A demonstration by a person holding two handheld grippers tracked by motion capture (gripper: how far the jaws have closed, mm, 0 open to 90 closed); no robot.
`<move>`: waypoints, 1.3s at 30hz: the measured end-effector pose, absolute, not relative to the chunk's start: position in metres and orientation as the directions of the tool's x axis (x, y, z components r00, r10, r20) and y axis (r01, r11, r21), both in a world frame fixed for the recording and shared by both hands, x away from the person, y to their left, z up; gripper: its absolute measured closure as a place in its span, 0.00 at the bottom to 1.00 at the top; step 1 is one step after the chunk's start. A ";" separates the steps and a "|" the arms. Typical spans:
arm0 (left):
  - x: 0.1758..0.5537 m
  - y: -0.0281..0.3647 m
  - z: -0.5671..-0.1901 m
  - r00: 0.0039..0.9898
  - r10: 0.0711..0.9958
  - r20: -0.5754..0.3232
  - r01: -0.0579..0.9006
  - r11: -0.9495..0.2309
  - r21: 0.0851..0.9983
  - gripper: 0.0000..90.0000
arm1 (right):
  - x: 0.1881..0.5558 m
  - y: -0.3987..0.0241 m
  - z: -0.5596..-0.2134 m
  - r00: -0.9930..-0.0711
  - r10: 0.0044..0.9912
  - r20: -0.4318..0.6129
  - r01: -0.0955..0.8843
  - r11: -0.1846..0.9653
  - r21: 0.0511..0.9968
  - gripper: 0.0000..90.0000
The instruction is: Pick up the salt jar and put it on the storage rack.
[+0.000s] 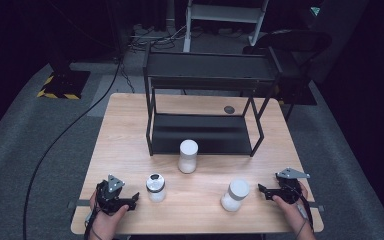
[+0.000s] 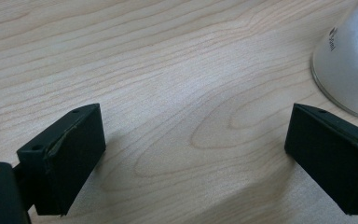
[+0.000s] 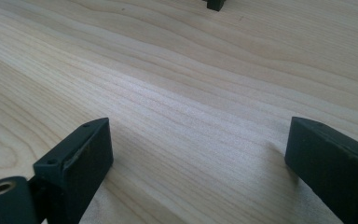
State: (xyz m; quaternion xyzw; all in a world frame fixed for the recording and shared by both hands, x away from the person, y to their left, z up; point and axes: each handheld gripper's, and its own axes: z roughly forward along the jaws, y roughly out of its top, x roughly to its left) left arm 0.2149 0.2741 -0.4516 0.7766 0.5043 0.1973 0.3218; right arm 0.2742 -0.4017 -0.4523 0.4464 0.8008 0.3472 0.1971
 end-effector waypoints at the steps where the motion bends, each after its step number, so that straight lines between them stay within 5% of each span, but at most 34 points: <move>1: 0.215 0.274 -0.452 0.414 0.910 -0.018 0.656 -0.285 0.699 0.06 | 0.274 -0.402 -0.452 -0.524 0.852 -0.006 0.578 0.360 0.732 0.08; 19: 0.216 0.282 -0.451 0.441 0.896 -0.046 0.637 -0.277 0.720 0.08 | 0.274 -0.402 -0.452 -0.524 0.852 -0.006 0.578 0.360 0.732 0.08; 39: 0.178 0.284 -0.435 0.470 0.882 -0.041 0.452 -0.200 0.869 0.08 | 0.273 -0.402 -0.452 -0.526 0.851 -0.004 0.578 0.361 0.732 0.08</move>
